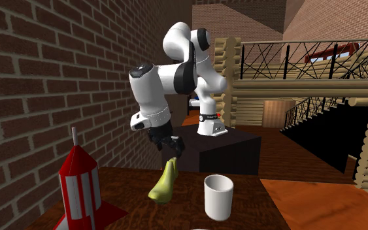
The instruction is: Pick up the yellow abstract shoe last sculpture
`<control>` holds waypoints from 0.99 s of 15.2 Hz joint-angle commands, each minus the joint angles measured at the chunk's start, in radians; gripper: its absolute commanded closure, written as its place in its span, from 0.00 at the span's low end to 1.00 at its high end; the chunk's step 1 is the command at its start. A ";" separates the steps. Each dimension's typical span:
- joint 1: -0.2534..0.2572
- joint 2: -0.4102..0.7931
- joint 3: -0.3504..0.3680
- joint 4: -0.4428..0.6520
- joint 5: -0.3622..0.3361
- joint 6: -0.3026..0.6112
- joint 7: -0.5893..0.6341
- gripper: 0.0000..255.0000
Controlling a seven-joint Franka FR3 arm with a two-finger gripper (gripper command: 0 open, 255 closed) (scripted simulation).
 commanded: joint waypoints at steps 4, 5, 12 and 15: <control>0.016 0.068 -0.007 0.029 -0.016 0.029 0.003 0.00; 0.018 0.077 -0.008 0.031 -0.018 0.037 0.004 0.00; 0.021 0.101 -0.013 0.031 -0.024 0.060 0.008 1.00; 0.021 0.102 -0.013 0.033 -0.024 0.059 0.007 1.00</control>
